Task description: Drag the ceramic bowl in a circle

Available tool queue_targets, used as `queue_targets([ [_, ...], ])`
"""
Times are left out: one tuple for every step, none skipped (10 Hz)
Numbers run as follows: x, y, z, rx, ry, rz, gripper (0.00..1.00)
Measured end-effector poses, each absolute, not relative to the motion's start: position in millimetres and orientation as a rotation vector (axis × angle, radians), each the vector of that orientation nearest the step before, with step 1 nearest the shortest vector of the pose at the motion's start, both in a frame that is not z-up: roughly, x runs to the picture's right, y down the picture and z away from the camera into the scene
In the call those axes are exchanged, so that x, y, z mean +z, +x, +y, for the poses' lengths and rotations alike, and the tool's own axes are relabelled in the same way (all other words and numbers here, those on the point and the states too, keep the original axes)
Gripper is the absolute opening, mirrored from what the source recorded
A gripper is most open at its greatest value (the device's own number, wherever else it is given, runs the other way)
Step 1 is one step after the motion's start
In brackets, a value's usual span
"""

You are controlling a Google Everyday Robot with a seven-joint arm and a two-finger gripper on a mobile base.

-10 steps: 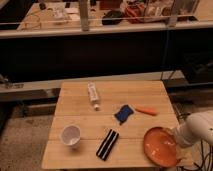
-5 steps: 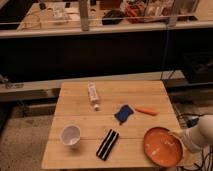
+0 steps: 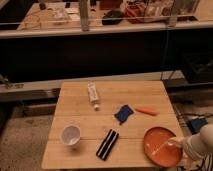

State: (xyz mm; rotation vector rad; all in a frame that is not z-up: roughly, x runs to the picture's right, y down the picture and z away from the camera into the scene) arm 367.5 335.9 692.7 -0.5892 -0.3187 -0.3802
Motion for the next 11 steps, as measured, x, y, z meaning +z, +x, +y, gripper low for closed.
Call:
queue_targets([
  [694, 368, 338, -0.394, -0.587, -0.326, 0.80],
  [697, 367, 340, -0.411, -0.587, -0.335, 0.80],
  [699, 367, 341, -0.419, -0.588, -0.338, 0.79],
  [701, 367, 342, -0.425, -0.588, -0.339, 0.73],
  [703, 367, 344, -0.427, -0.589, -0.339, 0.62],
  [703, 368, 346, -0.428, -0.590, -0.338, 0.53],
  [705, 368, 348, -0.430, -0.591, -0.337, 0.43],
  [706, 367, 349, -0.435, -0.592, -0.337, 0.33],
  [708, 365, 350, -0.441, -0.593, -0.336, 0.24],
  [710, 362, 351, -0.446, -0.595, -0.336, 0.22],
  [711, 360, 352, -0.453, -0.596, -0.337, 0.22],
])
